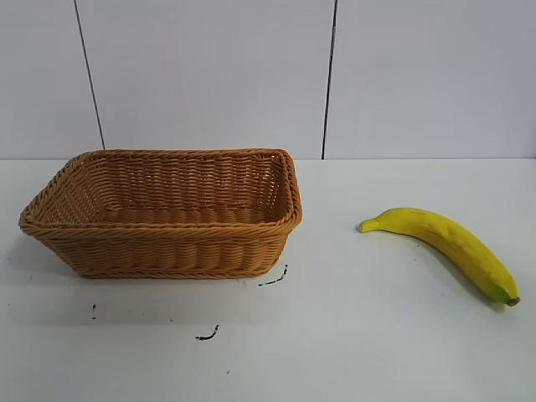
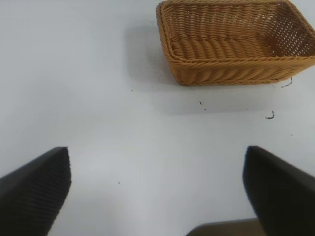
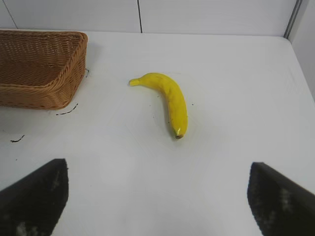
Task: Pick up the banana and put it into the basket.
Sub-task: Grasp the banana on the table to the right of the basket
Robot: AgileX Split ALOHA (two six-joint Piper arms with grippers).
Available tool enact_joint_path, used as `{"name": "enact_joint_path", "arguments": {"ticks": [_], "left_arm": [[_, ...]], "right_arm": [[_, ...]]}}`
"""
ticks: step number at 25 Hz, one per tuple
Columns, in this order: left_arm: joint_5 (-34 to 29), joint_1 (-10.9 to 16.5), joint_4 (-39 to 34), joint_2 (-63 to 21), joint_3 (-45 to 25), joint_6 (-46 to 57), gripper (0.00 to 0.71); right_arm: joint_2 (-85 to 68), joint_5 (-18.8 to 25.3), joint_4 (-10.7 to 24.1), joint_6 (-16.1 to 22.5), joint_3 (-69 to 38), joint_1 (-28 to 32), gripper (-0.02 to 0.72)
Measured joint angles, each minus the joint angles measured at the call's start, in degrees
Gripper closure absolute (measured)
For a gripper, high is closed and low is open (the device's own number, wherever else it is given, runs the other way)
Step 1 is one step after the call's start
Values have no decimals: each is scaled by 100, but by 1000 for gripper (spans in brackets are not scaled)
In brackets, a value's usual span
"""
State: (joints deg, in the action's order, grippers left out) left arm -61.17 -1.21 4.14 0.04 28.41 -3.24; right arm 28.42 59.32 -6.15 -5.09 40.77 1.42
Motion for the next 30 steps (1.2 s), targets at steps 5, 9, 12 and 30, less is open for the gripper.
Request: {"name": "enact_joint_path", "arguments": {"ticks": [5, 9, 12, 30], "left_arm": [[0, 0, 0, 0, 0, 0, 20], [0, 0, 0, 0, 0, 0, 20], [0, 0, 0, 0, 0, 0, 20], [0, 0, 0, 0, 0, 0, 20]], "right_arm": [[1791, -5, 0, -20, 629, 0, 11], [3134, 7, -6, -243, 1183, 0, 11], [4043, 17, -6, -685, 1653, 0, 11], [7583, -636, -273, -1875, 3721, 0, 11]]}}
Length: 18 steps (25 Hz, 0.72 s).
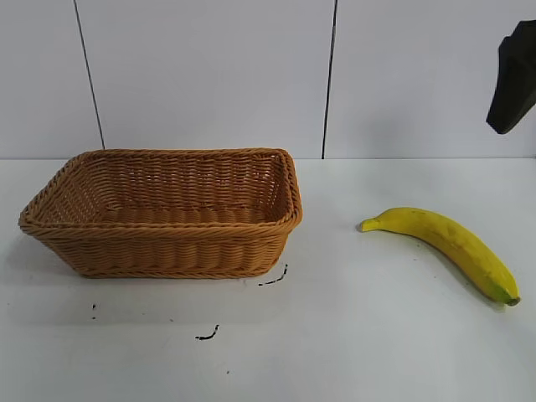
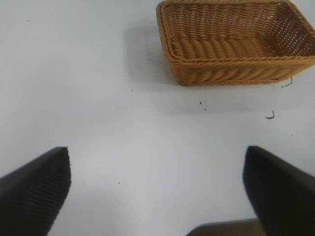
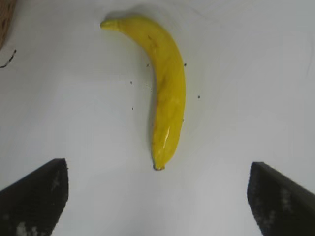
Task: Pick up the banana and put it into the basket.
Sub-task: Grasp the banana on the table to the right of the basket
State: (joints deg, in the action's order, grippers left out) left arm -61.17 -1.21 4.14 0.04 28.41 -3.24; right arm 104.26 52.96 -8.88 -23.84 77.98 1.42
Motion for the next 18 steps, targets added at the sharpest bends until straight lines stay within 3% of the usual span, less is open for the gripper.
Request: {"name": "enact_joint_path", "arguments": {"ticks": [12, 18], "left_arm": [[0, 0, 0, 0, 0, 0, 20], [0, 0, 0, 0, 0, 0, 20]], "right_arm": [[442, 232, -98, 15, 17, 0, 11], [442, 80, -98, 15, 17, 0, 11]]}}
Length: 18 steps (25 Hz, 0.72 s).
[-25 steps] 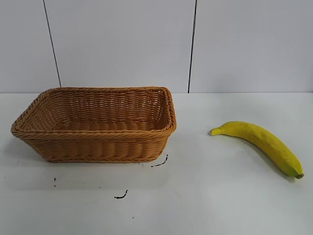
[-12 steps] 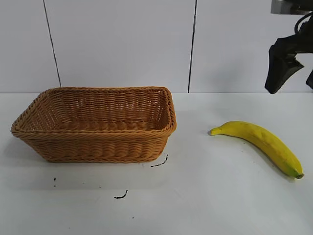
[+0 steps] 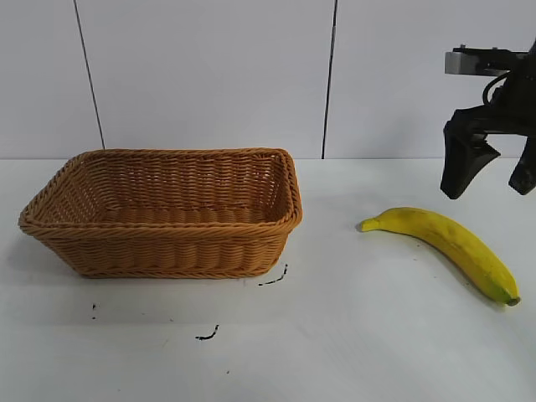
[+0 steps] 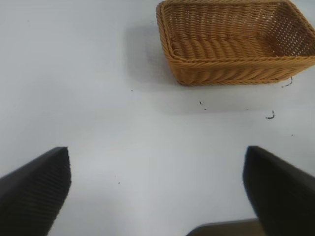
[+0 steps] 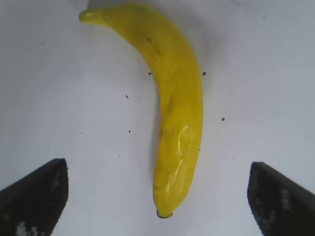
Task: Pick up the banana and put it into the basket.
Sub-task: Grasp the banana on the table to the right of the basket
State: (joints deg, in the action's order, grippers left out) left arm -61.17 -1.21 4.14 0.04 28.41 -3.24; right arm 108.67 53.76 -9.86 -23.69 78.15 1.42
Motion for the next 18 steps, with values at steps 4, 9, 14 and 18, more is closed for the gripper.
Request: {"name": "enact_joint_path", "arguments": {"ticks": [4, 9, 14, 18], "left_arm": [[0, 0, 0, 0, 0, 0, 20], [0, 0, 6, 0, 0, 0, 20], [0, 0, 6, 0, 0, 0, 20], [0, 0, 1, 0, 0, 0, 20]], "right_arm": [[0, -50, -14, 0, 0, -10, 11], [12, -296, 232, 82, 0, -318, 11], [209, -401, 614, 527, 0, -394, 11], [390, -504, 787, 617, 0, -382, 11]]}}
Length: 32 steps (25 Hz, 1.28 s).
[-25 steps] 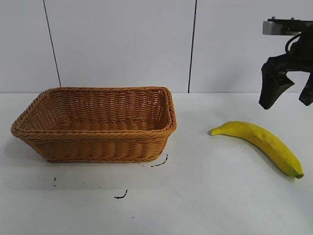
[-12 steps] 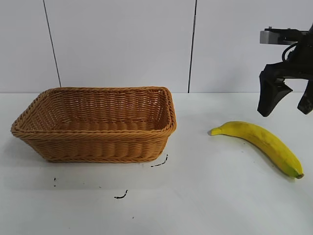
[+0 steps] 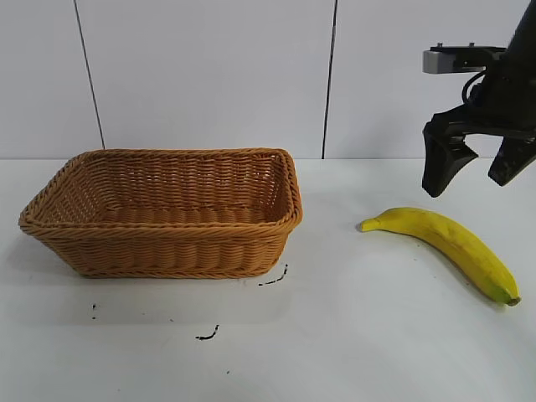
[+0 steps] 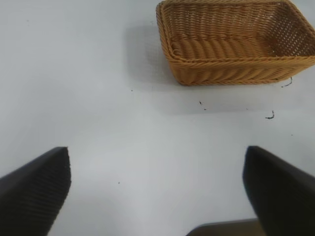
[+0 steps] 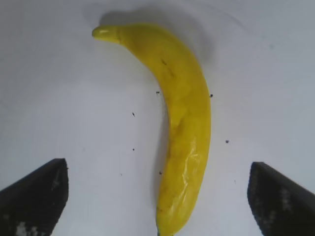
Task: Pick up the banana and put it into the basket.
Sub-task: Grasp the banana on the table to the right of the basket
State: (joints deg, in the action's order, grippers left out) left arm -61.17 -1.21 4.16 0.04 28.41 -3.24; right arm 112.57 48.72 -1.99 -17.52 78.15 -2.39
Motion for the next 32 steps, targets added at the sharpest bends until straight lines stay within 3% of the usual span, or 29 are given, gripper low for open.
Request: {"name": "enact_joint_path", "arguments": {"ticks": [11, 28, 32], "left_arm": [[0, 0, 0, 0, 0, 0, 20], [0, 0, 0, 0, 0, 0, 20], [0, 0, 0, 0, 0, 0, 20]], "right_arm": [[807, -912, -163, 22, 0, 0, 11], [1006, -1229, -13, 22, 0, 0, 12], [1006, -1229, -13, 55, 0, 0, 80]]}}
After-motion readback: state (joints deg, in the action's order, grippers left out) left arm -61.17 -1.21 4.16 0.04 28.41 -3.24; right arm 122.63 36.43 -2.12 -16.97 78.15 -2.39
